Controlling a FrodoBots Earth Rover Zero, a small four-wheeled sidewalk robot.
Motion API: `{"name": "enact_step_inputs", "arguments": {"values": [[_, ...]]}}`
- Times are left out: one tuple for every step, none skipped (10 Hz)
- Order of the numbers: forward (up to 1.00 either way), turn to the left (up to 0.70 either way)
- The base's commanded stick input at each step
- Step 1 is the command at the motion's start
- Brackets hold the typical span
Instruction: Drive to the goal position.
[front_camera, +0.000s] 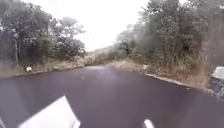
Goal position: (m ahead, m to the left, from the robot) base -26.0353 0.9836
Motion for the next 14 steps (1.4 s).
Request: {"name": "enact_step_inputs", "arguments": {"values": [[1.00, -0.30], [1.00, -0.39], [1.00, -0.31], [1.00, 0.00], [1.00, 0.00], [1.00, 0.00], [1.00, 0.00], [1.00, 0.00], [1.00, 0.00], [1.00, 0.00], [1.00, 0.00], [1.00, 0.00], [1.00, 0.00], [1.00, 0.00]]}}
